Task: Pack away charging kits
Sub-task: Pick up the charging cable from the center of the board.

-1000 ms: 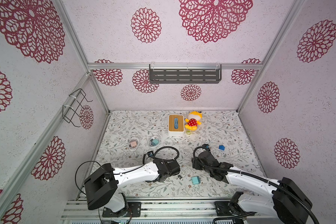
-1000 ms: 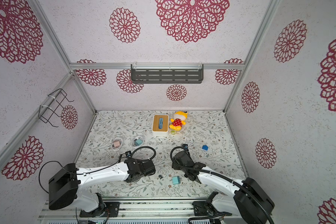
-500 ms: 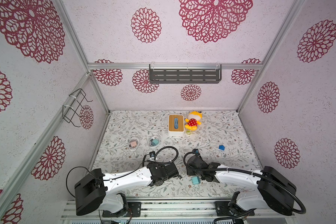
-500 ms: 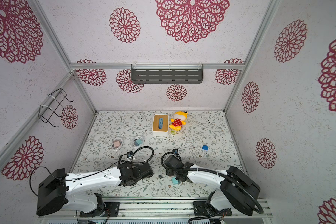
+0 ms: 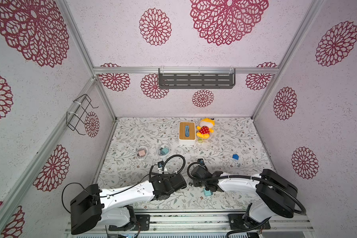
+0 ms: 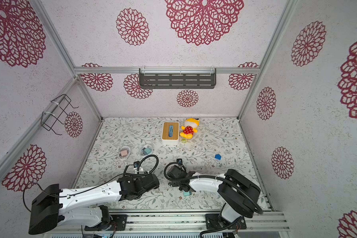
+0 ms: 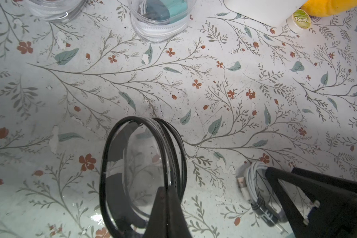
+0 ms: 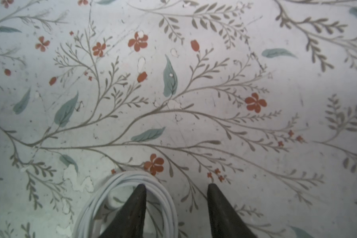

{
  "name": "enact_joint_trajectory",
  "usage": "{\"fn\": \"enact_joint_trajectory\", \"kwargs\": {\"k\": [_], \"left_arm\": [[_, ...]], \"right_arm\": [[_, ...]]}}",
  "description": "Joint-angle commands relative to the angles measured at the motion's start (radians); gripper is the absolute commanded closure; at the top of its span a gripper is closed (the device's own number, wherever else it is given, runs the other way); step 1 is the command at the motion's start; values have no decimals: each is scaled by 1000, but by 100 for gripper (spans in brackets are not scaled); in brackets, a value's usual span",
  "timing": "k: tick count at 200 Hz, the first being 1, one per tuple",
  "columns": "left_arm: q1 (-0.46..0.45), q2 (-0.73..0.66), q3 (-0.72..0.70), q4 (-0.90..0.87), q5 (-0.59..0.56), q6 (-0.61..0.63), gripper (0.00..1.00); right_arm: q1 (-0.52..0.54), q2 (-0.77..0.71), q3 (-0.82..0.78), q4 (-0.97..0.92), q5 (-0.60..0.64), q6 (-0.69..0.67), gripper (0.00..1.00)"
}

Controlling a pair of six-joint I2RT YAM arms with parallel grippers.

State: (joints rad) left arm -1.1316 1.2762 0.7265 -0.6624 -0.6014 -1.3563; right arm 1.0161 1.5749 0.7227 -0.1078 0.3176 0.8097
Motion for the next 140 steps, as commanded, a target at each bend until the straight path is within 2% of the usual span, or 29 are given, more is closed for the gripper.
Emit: {"fn": "enact_joint_trajectory", "kwargs": {"k": [1,34,66,95,140], "left_arm": [[-9,-26,-6,42,-2,11,100],[-8,-32,-6,40,-7,6,100],[-7,-25,5,27,-9,4,100],[-7,-26,10,9,-14,-5,100],[-7,-42,2,8,-18,-12,100]], "right_arm": [[11,53,1,-26,-41,22,56],[18,50,-3,-27,-32,38,65],[34,2,-9,-46,-20,45,64],[55,-48,-28,-50,-4,59,57],[59,2,-14,-60,9,63,56]]}}
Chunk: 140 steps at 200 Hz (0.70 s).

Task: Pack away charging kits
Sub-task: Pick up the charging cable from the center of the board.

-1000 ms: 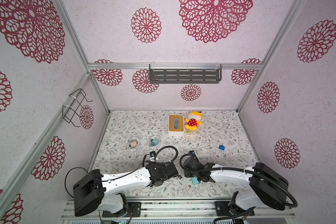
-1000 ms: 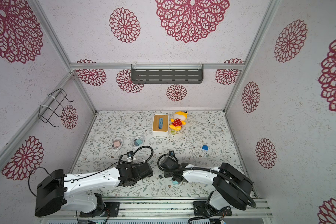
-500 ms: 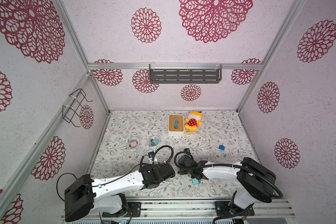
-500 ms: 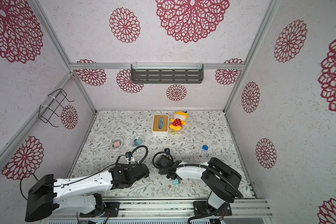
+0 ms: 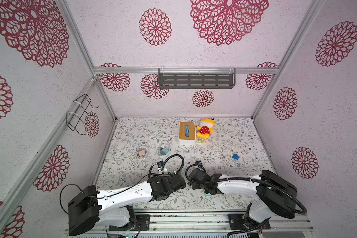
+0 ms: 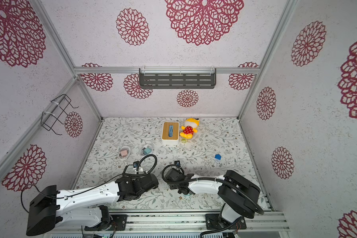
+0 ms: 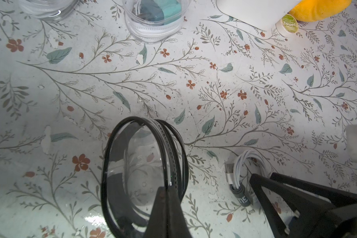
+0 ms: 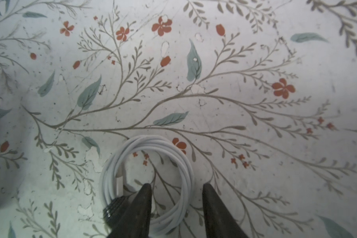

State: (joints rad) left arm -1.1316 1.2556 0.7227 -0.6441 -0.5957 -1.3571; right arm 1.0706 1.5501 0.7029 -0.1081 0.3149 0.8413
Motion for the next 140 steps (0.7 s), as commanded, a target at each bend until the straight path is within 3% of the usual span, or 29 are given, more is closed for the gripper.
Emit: {"fn": "enact_joint_trajectory", "kwargs": {"k": [1,92,140], "left_arm": [[-7,-22,6,-10,-25,-12,100],[-5,-91,-32,30,-24,2,100],[1,-82,-42,109,1,55,100]], "right_arm": [[5,29,6,-59,12,31,56],[5,63,28,-83,63,70,100],[5,-97,-21,-104,90,104,100]]}}
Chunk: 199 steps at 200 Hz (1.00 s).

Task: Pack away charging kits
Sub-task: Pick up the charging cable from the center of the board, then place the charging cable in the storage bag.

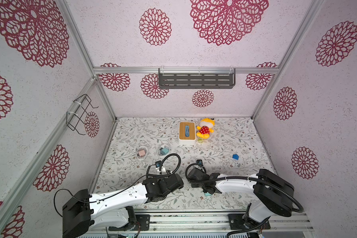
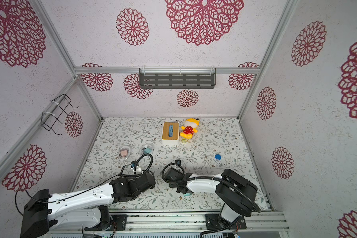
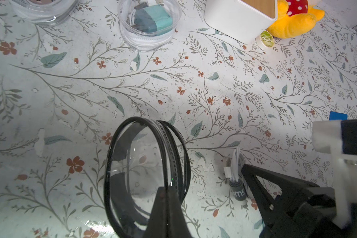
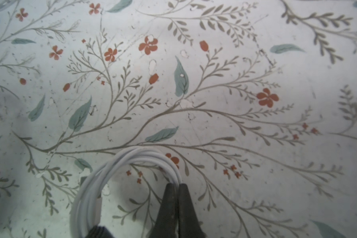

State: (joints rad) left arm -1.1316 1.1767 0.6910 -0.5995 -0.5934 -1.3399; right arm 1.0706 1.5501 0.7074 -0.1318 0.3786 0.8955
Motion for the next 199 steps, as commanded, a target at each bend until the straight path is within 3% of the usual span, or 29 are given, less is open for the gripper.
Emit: {"fn": "enact_joint_trajectory", "kwargs": {"k": [1,66,199], "left_arm": [[0,-3,-11,67,-1,40,100],[7,62,7,210,59,123,100],[22,130,-4,459,175,207,100]], "right_arm": [[5,-100,-26,-80,26,50,100],[34,-238,-3,-75,-10,40,100],[65,61,180,-104,24,28,100]]}}
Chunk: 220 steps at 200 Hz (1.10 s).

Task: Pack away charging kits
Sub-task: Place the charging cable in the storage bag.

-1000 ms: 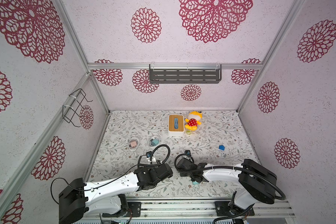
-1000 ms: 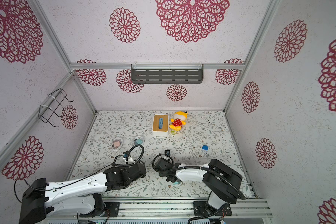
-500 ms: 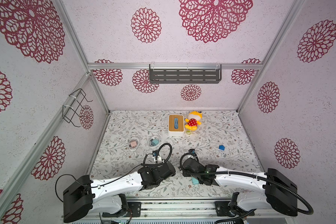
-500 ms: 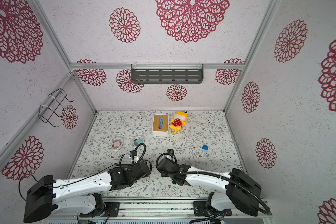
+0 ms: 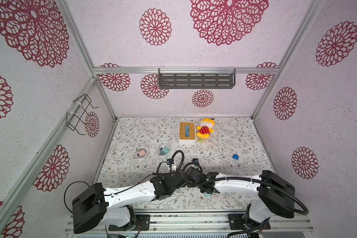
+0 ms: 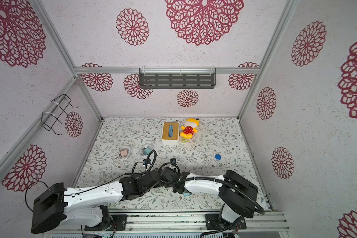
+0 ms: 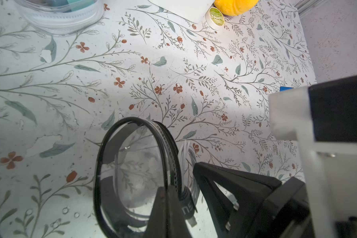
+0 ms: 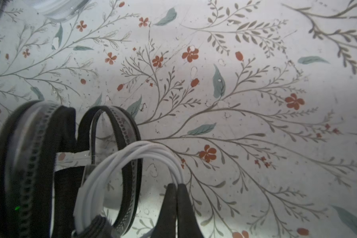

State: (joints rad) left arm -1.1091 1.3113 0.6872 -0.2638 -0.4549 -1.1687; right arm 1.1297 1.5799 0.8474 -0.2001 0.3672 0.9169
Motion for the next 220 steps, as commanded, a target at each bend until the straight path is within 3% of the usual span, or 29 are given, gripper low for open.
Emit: {"fn": "enact_joint_trajectory", "kwargs": {"k": [1,77,133,152,220], "left_arm": [[0,-4,-1,126,38,36,100],[7,63,15,196,108,47,100],[28,86,-2,246,133,33,100],[28,88,-2,246,131,30,100],[34,88,-10,245,128,23,100]], "right_arm": [[5,32,41,-36,36,7,100],[5,47,79,-72,72,3,100],[5,-54,-33,108,-20,-49,100],[4,-74,-60,150,-40,-55,91],[4,-241,-192,248,-17,-61,74]]}}
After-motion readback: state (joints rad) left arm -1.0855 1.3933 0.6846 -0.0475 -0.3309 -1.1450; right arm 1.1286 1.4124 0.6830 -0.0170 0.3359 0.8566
